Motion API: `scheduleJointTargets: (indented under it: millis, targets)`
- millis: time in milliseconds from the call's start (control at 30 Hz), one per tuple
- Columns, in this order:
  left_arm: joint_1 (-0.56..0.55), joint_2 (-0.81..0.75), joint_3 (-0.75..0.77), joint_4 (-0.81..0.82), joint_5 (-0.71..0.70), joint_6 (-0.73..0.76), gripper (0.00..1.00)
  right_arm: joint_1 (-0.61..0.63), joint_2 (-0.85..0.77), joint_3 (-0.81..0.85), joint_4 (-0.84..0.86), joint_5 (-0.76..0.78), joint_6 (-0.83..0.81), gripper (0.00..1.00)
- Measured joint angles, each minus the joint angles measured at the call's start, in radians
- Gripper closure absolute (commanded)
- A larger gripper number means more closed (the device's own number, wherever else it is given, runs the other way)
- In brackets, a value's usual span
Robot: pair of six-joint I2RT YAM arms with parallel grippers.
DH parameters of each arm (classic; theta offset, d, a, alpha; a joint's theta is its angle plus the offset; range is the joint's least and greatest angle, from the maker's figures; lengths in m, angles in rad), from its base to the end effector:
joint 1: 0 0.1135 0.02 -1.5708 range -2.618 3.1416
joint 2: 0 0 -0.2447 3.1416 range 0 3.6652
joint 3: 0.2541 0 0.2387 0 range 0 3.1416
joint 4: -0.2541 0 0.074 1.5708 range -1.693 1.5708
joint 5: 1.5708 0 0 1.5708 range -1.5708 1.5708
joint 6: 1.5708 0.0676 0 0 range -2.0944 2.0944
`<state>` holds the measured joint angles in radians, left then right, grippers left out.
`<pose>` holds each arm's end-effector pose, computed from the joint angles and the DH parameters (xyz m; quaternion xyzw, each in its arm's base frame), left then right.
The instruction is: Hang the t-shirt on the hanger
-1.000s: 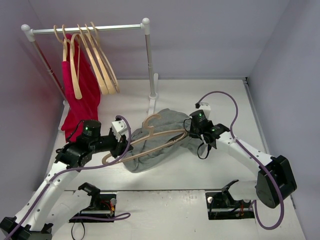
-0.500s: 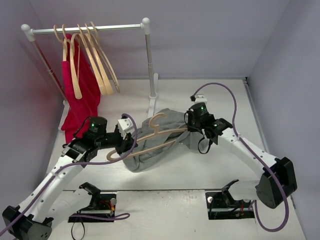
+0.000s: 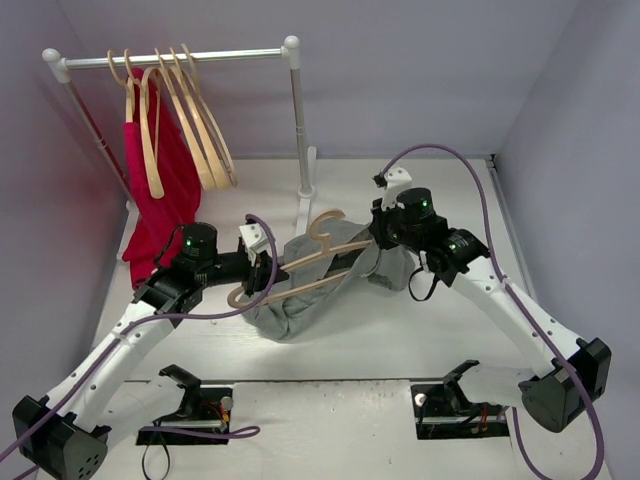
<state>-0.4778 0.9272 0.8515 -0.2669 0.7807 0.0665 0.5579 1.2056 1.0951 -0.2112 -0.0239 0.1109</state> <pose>0.1762 -0.1448 0.3106 0.4144 0.6691 -0.4133 0.4581 0.2563 0.1619 0.3315 -0.1866 0.7894 0.2011 0.5491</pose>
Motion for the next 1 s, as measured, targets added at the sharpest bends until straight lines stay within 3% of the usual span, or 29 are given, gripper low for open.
scheduleJointTargets:
  millis: [533,1000]
  targets:
    - [-0.055,0.134,0.101,0.362,-0.05,-0.219,1.0,0.025,0.004,0.278,-0.011,-0.086,-0.041,0.98]
    - [-0.083,0.258,0.101,0.657,-0.067,-0.408,1.0,0.052,0.02,0.352,-0.011,-0.076,-0.066,0.94]
